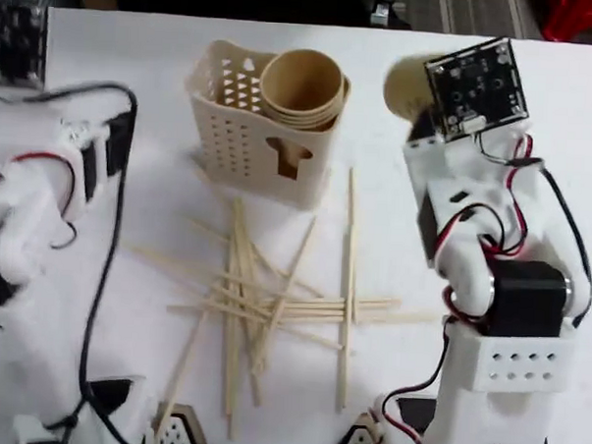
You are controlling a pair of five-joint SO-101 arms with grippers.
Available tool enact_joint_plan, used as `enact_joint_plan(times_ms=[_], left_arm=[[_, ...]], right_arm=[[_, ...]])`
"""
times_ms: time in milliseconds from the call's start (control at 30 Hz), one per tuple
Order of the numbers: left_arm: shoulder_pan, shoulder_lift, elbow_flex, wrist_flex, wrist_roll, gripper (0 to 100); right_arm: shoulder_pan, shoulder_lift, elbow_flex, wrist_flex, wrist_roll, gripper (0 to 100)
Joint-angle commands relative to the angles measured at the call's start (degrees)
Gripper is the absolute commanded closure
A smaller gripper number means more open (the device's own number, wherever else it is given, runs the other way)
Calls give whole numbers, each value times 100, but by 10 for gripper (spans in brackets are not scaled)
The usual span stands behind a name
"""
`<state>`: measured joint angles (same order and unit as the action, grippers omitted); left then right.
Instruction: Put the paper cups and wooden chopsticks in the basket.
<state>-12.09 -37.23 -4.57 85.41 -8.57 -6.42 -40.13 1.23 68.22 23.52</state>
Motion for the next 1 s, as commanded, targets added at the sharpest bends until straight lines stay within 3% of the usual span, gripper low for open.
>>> enact_joint_plan(times_ms=[0, 200, 433, 700, 967], left_arm=[[-66, -1015, 1758, -967, -62, 752], [-66, -2492, 4264, -2233, -343, 752], [-646, -3565, 6110, -2796, -378, 752], [-945, -4189, 7613, -3270, -360, 753], [-945, -4910, 8299, -3235, 0, 752]], right_arm=[[-338, -4, -211, -505, 44, 979], [-840, 75, -220, -901, 44, 979], [-1244, 901, -325, -1270, 53, 979], [-1420, 1763, -1248, -866, 53, 979], [-1596, 1938, -1442, -251, 53, 979]])
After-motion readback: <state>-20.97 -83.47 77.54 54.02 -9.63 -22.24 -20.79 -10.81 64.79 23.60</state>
